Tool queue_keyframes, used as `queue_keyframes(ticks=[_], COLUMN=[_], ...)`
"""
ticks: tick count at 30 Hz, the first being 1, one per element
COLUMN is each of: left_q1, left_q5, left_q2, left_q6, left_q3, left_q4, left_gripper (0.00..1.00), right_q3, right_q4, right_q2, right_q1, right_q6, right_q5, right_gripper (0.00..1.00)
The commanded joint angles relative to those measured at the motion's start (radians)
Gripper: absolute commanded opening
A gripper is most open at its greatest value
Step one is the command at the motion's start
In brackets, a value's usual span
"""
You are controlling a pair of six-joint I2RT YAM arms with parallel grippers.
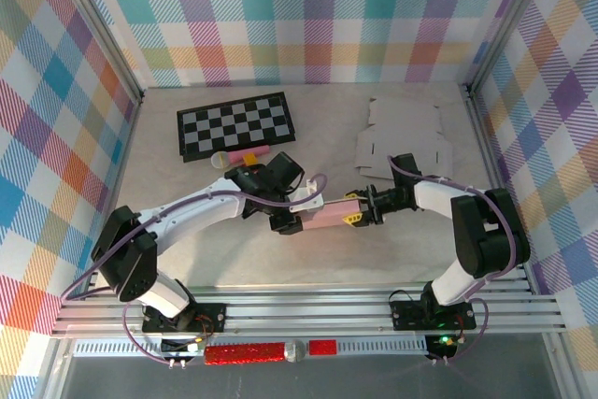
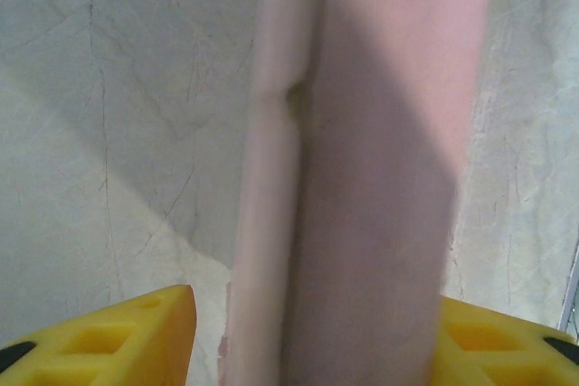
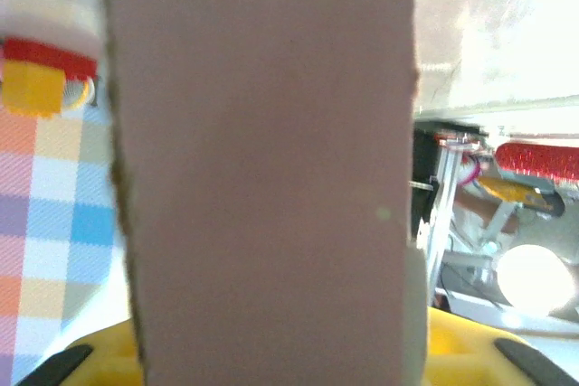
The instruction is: Fold the paper box
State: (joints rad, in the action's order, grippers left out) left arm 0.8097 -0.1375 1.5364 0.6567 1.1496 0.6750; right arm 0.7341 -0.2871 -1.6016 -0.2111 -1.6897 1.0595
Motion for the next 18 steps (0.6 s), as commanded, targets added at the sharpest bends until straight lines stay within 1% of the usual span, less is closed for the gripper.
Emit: queue_keyframes(ticks=[1,6,9,11,14,16,18], left_q1=[0.01,0.006,0.003,-0.002,-0.006,-0.007,-0.009], left_q5=[0.002,-0.012,-0.024,-0.03,-0.036,-0.037,-0.042], left_q2=[0.025,0.06,0.07,0.073,0.073,0.074,0.074], left_q6=[0.005,-0.021,-0.038,-0.051,-0.07,-0.086,-0.1], left_q3=[0.049,0.075,0.084,0.087,0.087,0.088,0.087], left_q4=[-0.002,0.0,-0.008,-0.009,-0.009,-0.009,-0.013], left_gripper=[0.53,0.48,0.46,0.45,0.44,0.43,0.43], right_q3=[-0.017,0.03,0.094,0.145,0.207,0.244,0.257], right_q4=[-0.062,-0.13,-0.233,-0.314,-0.419,-0.509,-0.56], right_q2=[0.001,0.011,0.042,0.091,0.197,0.288,0.397], right_q1=[0.041,0.083,0.121,0.15,0.181,0.182,0.166], right_q6=[0.011,0.066,0.151,0.222,0.307,0.361,0.382], right_q5=[-0.073,-0.087,-0.134,-0.201,-0.311,-0.446,-0.566], right_gripper=[0.44,0.61,0.69,0.74,0.77,0.79,0.77])
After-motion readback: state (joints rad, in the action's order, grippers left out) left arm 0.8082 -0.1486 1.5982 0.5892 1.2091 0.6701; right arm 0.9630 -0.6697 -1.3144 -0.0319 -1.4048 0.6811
